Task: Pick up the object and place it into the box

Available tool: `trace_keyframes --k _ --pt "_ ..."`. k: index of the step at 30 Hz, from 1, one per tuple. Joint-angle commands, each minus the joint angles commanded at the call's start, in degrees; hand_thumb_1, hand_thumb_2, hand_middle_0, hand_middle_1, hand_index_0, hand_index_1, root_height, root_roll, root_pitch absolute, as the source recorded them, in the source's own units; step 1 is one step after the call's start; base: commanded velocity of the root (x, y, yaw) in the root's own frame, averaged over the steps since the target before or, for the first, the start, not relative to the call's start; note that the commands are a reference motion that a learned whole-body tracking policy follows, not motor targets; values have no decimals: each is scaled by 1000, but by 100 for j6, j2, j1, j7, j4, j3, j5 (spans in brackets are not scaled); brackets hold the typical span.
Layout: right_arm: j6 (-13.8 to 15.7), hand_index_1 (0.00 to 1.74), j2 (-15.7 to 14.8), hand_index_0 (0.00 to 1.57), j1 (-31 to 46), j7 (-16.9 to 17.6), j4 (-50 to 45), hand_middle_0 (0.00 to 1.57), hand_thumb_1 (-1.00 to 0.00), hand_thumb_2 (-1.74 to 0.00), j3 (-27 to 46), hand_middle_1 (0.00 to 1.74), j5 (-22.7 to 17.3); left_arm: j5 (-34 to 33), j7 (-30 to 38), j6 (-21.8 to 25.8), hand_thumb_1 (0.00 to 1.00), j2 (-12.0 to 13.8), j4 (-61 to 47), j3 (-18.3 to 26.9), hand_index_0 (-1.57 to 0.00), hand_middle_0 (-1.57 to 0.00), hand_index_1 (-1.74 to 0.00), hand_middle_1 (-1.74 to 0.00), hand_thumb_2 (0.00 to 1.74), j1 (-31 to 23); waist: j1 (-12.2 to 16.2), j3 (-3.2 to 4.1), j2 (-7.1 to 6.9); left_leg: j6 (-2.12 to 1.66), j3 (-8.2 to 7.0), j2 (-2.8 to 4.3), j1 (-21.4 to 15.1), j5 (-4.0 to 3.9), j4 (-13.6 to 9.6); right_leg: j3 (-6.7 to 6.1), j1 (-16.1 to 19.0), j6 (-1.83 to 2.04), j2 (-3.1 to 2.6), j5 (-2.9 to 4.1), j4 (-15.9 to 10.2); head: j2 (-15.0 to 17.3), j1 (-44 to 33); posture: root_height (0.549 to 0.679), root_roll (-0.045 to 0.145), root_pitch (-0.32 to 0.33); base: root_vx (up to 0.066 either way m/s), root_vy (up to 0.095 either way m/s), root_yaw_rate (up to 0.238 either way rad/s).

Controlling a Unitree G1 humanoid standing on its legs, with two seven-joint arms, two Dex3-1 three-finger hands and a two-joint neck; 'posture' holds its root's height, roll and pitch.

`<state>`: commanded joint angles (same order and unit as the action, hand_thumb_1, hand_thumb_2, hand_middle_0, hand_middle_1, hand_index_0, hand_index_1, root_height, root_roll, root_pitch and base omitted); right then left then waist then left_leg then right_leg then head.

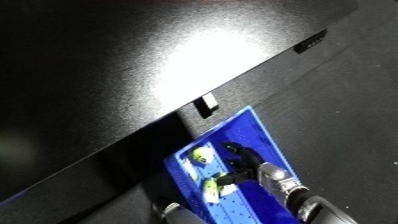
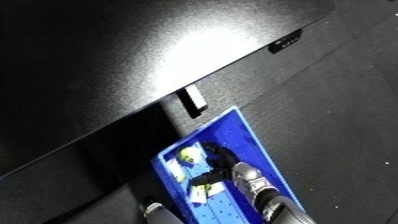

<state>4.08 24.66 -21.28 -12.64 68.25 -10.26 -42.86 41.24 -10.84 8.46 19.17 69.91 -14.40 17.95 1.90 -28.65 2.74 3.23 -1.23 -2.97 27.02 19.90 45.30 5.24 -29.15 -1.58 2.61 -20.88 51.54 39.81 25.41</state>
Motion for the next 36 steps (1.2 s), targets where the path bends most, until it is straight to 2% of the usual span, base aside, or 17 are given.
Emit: trace_keyframes --k 3,5,6,10,12,13,16,19,21,22,24,30,32,33,34,35,36 --pt "-95 0 -37 0 -42 -11 -74 0 0 0 -38 0 20 -37 8 -35 0 25 -3 21 0 0 0 0 0 18 -29 -7 -16 5 17 2 22 -12 36 37 -6 7 37 1 23 -63 -381 619 41 4 -2 -41 57" --pt "-142 0 -69 0 -111 169 -129 0 0 0 -114 0 286 -85 9 -106 0 64 -1 54 0 0 0 0 0 46 -70 -15 -32 12 29 8 55 -27 87 94 -10 21 95 5 57 -115 -822 619 40 2 -1 -32 65" --pt "-142 0 -69 0 -111 169 -129 0 0 0 -114 0 286 -85 9 -106 0 64 -1 54 0 0 0 0 0 46 -70 -15 -32 12 29 8 55 -27 87 94 -10 21 95 5 57 -115 -822 619 40 2 1 -27 64" --pt "-59 0 -41 0 -260 899 -95 0 0 0 -146 0 750 -152 8 -109 0 47 18 54 0 0 0 0 0 53 -122 -21 -31 14 47 12 74 -48 127 151 -5 38 160 16 89 -122 -1410 618 39 -3 7 -18 75" --pt "-233 0 -67 0 -309 977 -121 0 0 0 -192 0 1064 -205 30 -113 0 31 -15 64 0 0 0 0 0 41 -145 -28 -27 5 52 9 73 -63 120 168 -7 45 178 15 101 -131 -1730 618 39 -5 9 -13 86" --pt "-474 0 -107 0 -330 710 -141 0 0 0 -302 0 1235 -255 40 -123 0 35 -39 64 0 0 0 0 0 44 -176 -33 -29 -5 64 6 85 -85 118 185 -14 54 197 16 109 -117 -1993 617 39 -6 4 -26 102" --pt "-589 0 -147 0 -346 441 -62 0 0 0 -434 0 1117 -301 2 -129 0 83 -34 49 0 0 0 0 0 74 -237 -35 -34 -21 92 3 113 -131 114 220 -22 71 247 16 125 -112 -2556 617 39 -9 11 -38 115" --pt "-613 0 -190 0 -337 388 -35 0 0 0 -461 0 972 -341 -38 -134 0 122 -31 54 0 0 0 0 0 102 -273 -40 -35 -30 114 5 109 -174 81 244 -19 84 281 12 144 -150 -2799 616 38 -11 20 -40 134" --pt "-632 0 -226 0 -319 341 -34 0 0 0 -468 0 849 -374 -176 -252 0 162 -44 61 0 0 0 0 0 147 -298 -50 -42 -42 131 12 98 -233 29 270 -20 100 312 10 170 -243 -3194 617 38 -12 18 -39 159" --pt "-648 0 -250 0 -292 332 -45 0 0 0 -472 0 776 -312 -455 -436 0 202 -57 56 0 0 0 0 0 196 -317 -67 -53 -55 142 25 92 -292 -30 302 -23 117 340 9 187 -328 -3506 618 37 -13 6 -28 140" --pt "-655 0 -273 0 -250 359 -48 0 0 0 -464 0 734 -191 -717 -592 0 239 -76 49 0 0 0 0 0 233 -330 -82 -62 -64 149 39 86 -337 -77 334 -22 133 366 6 200 -397 -3837 619 37 -13 9 -19 124" --pt "-594 0 -333 0 -104 395 -139 0 0 0 -566 0 977 -62 -832 -539 0 367 -235 113 0 0 0 0 0 256 -387 -113 -104 -66 185 41 115 -333 -34 392 -15 161 416 -27 222 -420 -4665 618 37 -11 6 -20 90" --pt "-639 0 -348 0 -88 350 -149 0 0 0 -581 0 921 -77 -844 -519 0 388 -255 130 0 0 0 0 0 250 -400 -114 -109 -66 193 39 122 -326 -18 398 -12 161 421 -36 224 -429 -4758 618 37 -11 9 -23 77" --pt "-719 0 -381 0 -43 256 -158 0 0 0 -581 0 656 -118 -876 -461 0 429 -261 159 0 0 0 0 0 229 -425 -114 -121 -61 209 35 126 -312 11 410 2 162 428 -53 228 -500 -4959 617 37 -12 23 -20 34" --pt "-719 0 -381 0 -43 256 -158 0 0 0 -581 0 656 -118 -876 -461 0 429 -261 159 0 0 0 0 0 229 -425 -114 -121 -61 209 35 126 -312 11 410 2 162 428 -53 228 -500 -4959 617 37 -12 23 -20 34" --pt "-713 0 -408 0 23 163 -162 0 0 0 -563 0 511 -135 -914 -388 0 455 -250 192 0 0 0 0 0 192 -439 -114 -135 -49 220 35 128 -296 38 420 10 167 432 -70 239 -699 -5155 617 35 -12 28 -4 -11" --pt "-694 0 -415 0 58 116 -171 0 0 0 -565 0 465 -140 -936 -345 0 465 -251 208 0 0 0 0 0 171 -444 -114 -143 -41 222 38 132 -287 51 424 10 168 434 -79 247 -748 -5222 617 34 -12 21 3 -29"
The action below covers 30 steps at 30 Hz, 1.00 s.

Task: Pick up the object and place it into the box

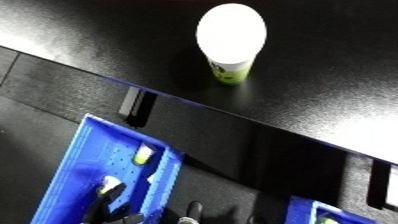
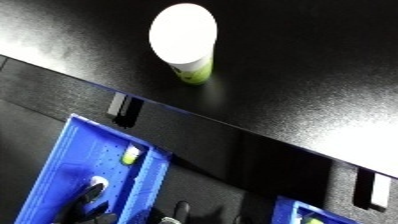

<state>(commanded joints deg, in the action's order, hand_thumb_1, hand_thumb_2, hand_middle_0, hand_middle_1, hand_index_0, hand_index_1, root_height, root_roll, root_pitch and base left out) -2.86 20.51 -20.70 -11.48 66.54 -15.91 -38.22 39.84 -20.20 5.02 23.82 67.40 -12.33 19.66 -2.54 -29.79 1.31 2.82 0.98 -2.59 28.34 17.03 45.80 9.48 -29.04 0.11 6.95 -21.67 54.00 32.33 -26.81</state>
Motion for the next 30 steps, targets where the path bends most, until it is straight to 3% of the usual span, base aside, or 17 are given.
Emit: trace_keyframes --k 2,4,8,11,12,16,19,23,30 --pt "19 0 -3 0 34 -35 -14 0 0 0 -6 0 -5 -5 -17 44 0 5 -20 11 0 0 0 0 0 -22 -4 0 -6 7 -1 6 7 9 12 4 -4 2 3 -9 8 -89 -87 617 34 -11 15 9 -44" --pt "63 0 2 0 126 -95 -69 0 0 0 -22 0 -17 -30 -69 217 0 14 -147 1 0 0 0 0 0 -94 -14 0 -20 26 -2 14 37 33 46 11 -23 4 8 -26 29 -409 -211 616 31 -8 2 14 -49" --pt "82 0 35 0 175 -110 -111 0 0 0 -33 0 -44 -45 -128 375 0 38 -387 -56 0 0 0 0 0 -137 -26 0 -18 31 -7 14 77 42 50 14 -42 2 1 -32 17 -506 -302 616 31 -3 -10 21 -35" --pt "93 0 72 0 152 -103 -102 0 0 0 -31 0 -119 -20 -151 429 0 98 -743 -163 0 0 0 0 0 -131 -59 0 6 16 -10 9 121 29 18 19 -55 5 -3 -25 -29 -235 -366 616 32 6 -39 22 10" --pt "99 0 83 0 107 -81 -80 0 0 0 -26 0 -173 2 -122 404 0 158 -1000 -245 0 0 0 0 0 -98 -89 0 29 1 -4 2 145 16 -6 34 -61 13 7 -24 -45 93 -426 616 32 11 -46 7 50" --pt "131 0 83 0 55 -49 5 0 0 0 -3 0 -250 32 -154 292 0 261 -1348 -377 0 0 0 0 0 -10 -136 0 72 -25 15 -11 162 10 -26 64 -38 20 55 -44 -42 456 -479 616 34 10 -13 4 70" --pt "161 0 90 0 69 -55 50 0 0 0 25 0 -252 69 -371 197 0 314 -1508 -443 0 0 0 0 0 2 -152 0 94 -24 19 -13 146 21 -24 75 -22 23 86 -57 -26 505 -454 616 35 8 17 10 62" --pt "202 0 152 0 150 -118 82 0 0 0 80 0 -265 170 -1175 -136 0 487 -1996 -621 0 0 0 0 0 -43 -180 0 132 -16 15 -4 112 41 -37 88 5 42 120 -63 -21 552 -419 616 35 7 12 18 6" --pt "197 0 306 0 310 -191 7 0 0 0 106 0 -462 690 -2383 -1090 0 1206 -3616 -1178 0 0 0 0 0 86 -216 0 199 -35 34 -1 91 51 -99 91 56 95 149 -35 -86 607 -243 618 34 10 0 0 46"
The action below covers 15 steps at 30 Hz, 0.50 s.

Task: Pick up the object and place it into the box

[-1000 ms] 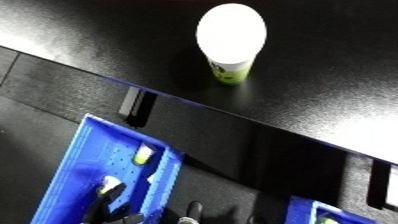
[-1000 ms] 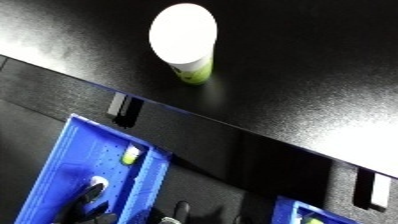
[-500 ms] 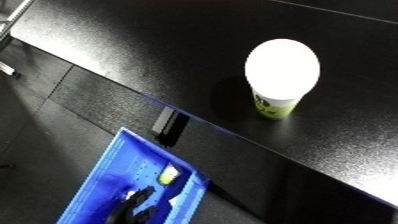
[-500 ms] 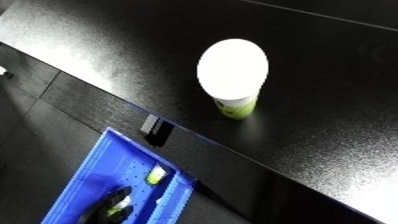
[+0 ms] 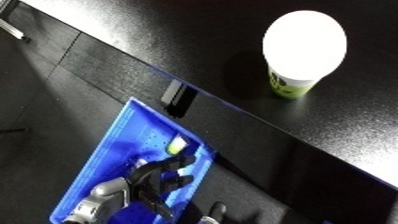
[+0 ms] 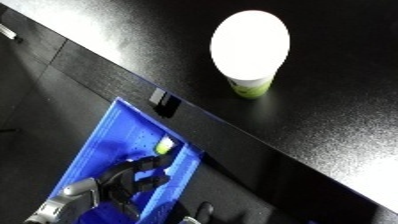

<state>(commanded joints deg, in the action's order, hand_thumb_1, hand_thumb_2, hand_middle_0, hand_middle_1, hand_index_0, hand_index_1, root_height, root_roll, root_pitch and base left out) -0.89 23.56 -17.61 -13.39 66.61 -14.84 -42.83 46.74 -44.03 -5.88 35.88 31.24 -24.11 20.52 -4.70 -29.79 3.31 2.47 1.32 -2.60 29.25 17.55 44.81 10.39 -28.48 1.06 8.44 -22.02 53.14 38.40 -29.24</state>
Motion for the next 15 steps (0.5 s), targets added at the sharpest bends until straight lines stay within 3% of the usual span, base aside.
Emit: trace_keyframes --k 4,7,10,15 --pt "10 0 49 0 126 -20 -27 0 0 0 27 0 -160 550 -544 -669 0 421 -1217 -121 0 0 0 0 0 153 -41 0 24 -5 41 -6 -8 21 8 24 21 27 26 18 3 30 223 618 31 9 8 -41 105" --pt "0 0 54 0 206 -14 -38 0 0 0 56 0 -266 1189 -782 -1145 0 601 -2191 -67 0 0 0 0 0 233 -75 0 26 -11 80 -12 -22 31 1 43 49 30 38 25 -1 7 371 618 28 7 14 -52 116" --pt "19 0 18 0 266 -36 7 0 0 0 106 0 -364 1929 -884 -1422 0 545 -2958 91 0 0 0 0 0 279 -115 0 17 -14 120 -24 -44 39 -11 62 80 24 44 30 -7 -30 545 619 26 4 9 -56 109" --pt "96 0 -109 0 324 -121 131 0 0 0 190 0 -501 3021 -809 -1522 0 176 -3723 395 0 0 0 0 0 389 -187 0 -30 -21 184 -57 -82 50 -31 121 121 15 50 40 -15 -90 767 619 23 1 3 -60 95"
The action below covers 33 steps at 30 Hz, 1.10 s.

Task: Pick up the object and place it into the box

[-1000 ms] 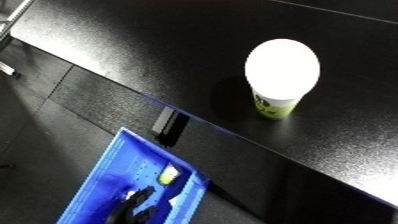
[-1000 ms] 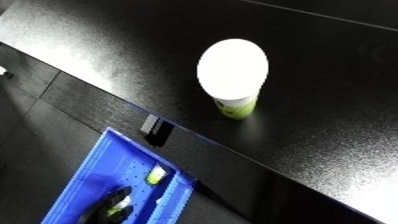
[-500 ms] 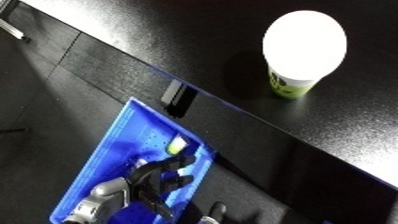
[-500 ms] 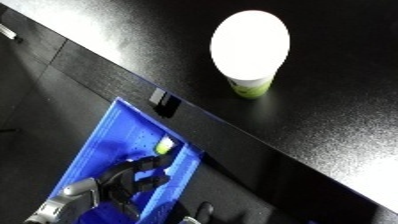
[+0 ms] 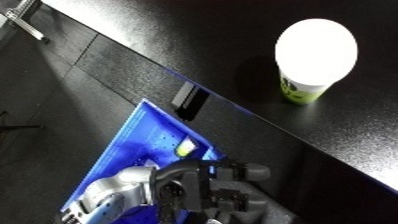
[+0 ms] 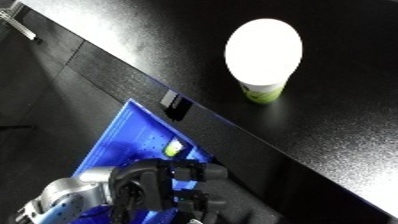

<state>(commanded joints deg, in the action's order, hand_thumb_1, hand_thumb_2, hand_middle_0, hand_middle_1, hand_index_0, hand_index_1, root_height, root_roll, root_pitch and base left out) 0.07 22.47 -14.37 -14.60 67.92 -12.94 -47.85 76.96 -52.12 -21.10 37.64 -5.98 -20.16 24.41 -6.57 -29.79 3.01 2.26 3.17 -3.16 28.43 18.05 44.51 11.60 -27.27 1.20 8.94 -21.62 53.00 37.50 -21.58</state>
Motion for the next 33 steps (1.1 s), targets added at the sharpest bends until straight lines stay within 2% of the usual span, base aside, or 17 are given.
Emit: trace_keyframes --k 2,3,4,5,10,13,15,16,20,21,23,25,27,28,30,33 --pt "25 0 -59 0 14 -39 35 0 0 0 35 0 -20 397 102 54 0 -184 -159 135 0 0 0 0 0 62 -19 0 -35 -5 19 -12 -17 0 -13 16 12 -9 -4 0 -4 -13 45 619 23 -1 1 -51 50" --pt "48 0 -111 0 28 -73 59 0 0 0 54 0 -25 761 156 130 0 -385 -261 273 0 0 0 0 0 121 -28 0 -73 -10 33 -18 -40 -2 -29 27 28 -22 -12 -4 -8 -11 52 619 23 -3 7 -37 19" --pt "48 0 -111 0 28 -73 59 0 0 0 54 0 -25 761 156 130 0 -385 -261 273 0 0 0 0 0 121 -28 0 -73 -10 33 -18 -40 -2 -29 27 28 -22 -12 -4 -8 -11 52 619 23 -3 7 -37 19" --pt "73 0 -161 0 46 -100 71 0 0 0 62 0 -15 1102 222 238 0 -584 -358 413 0 0 0 0 0 177 -29 0 -111 -18 41 -15 -65 -4 -45 33 46 -37 -21 -10 -14 -27 26 619 23 -5 9 -30 -12" --pt "96 0 -263 0 81 -152 72 0 0 0 80 0 63 1739 538 884 0 -1015 -501 796 0 0 0 0 0 280 -14 0 -197 -39 43 15 -120 -13 -76 39 67 -69 -38 -31 3 -70 -51 620 22 -10 6 -20 -43" --pt "68 0 -315 0 108 -180 79 0 0 0 112 0 121 2068 910 1440 0 -1207 -471 1101 0 0 0 0 0 303 -20 0 -247 -49 50 27 -167 -14 -92 42 101 -86 -45 -49 10 -61 -42 620 22 -14 16 -15 -56" --pt "62 0 -334 0 117 -189 83 0 0 0 126 0 135 2117 1034 1564 0 -1255 -440 1198 0 0 0 0 0 307 -23 0 -265 -51 53 29 -182 -13 -93 43 113 -90 -46 -52 12 -52 -23 621 22 -16 25 -20 -35" --pt "54 0 -366 0 130 -197 93 0 0 0 152 0 165 2149 1221 1766 0 -1350 -361 1391 0 0 0 0 0 317 -26 0 -299 -53 57 37 -210 -14 -94 44 134 -97 -46 -53 15 -46 3 621 23 -20 27 -21 -33" --pt "28 0 -388 0 164 -173 121 0 0 0 193 0 220 2225 1588 2390 0 -1470 -184 1715 0 0 0 0 0 333 -14 0 -318 -66 58 44 -251 -19 -93 35 168 -110 -51 -73 36 -103 20 621 23 -26 24 -5 -49" --pt "28 0 -388 0 164 -173 121 0 0 0 193 0 220 2225 1588 2390 0 -1470 -184 1715 0 0 0 0 0 333 -14 0 -318 -66 58 44 -251 -19 -93 35 168 -110 -51 -73 36 -103 20 621 23 -26 25 2 -55" --pt "6 0 -401 0 192 -176 106 0 0 0 220 0 204 1927 2037 2758 0 -1474 -51 1868 0 0 0 0 0 345 -6 0 -323 -66 59 36 -272 -21 -85 25 189 -114 -52 -79 47 -117 66 621 23 -30 29 -1 -47" --pt "-13 0 -421 0 217 -181 54 0 0 0 237 0 195 1166 2707 3042 0 -1431 102 1995 0 0 0 0 0 337 0 0 -323 -60 63 26 -290 -23 -75 16 211 -111 -50 -77 48 -111 157 621 24 -34 33 4 -37" --pt "-36 0 -429 0 226 -165 -3 0 0 0 251 0 209 65 3350 3225 0 -1356 268 2093 0 0 0 0 0 315 8 0 -303 -59 66 16 -293 -27 -61 3 219 -108 -51 -73 52 -119 203 620 25 -37 28 20 -32" --pt "-53 0 -423 0 230 -141 -42 0 0 0 253 0 205 -1059 3859 3342 0 -1231 423 2147 0 0 0 0 0 328 20 0 -268 -53 70 3 -298 -29 -53 -14 221 -103 -55 -71 54 -136 252 620 26 -38 25 32 -23" --pt "-60 0 -401 0 225 -128 -49 0 0 0 241 0 195 -1858 4199 3403 0 -1107 534 2168 0 0 0 0 0 385 38 0 -232 -50 64 -10 -292 -27 -34 -34 215 -105 -63 -75 67 -175 246 620 27 -40 20 32 -42" --pt "-62 0 -360 0 199 -144 -9 0 0 0 209 0 229 -2463 4398 3373 0 -982 629 2135 0 0 0 0 0 534 84 0 -203 -46 39 -12 -278 -19 -6 -67 200 -114 -80 -91 88 -310 198 619 28 -41 17 24 -81"
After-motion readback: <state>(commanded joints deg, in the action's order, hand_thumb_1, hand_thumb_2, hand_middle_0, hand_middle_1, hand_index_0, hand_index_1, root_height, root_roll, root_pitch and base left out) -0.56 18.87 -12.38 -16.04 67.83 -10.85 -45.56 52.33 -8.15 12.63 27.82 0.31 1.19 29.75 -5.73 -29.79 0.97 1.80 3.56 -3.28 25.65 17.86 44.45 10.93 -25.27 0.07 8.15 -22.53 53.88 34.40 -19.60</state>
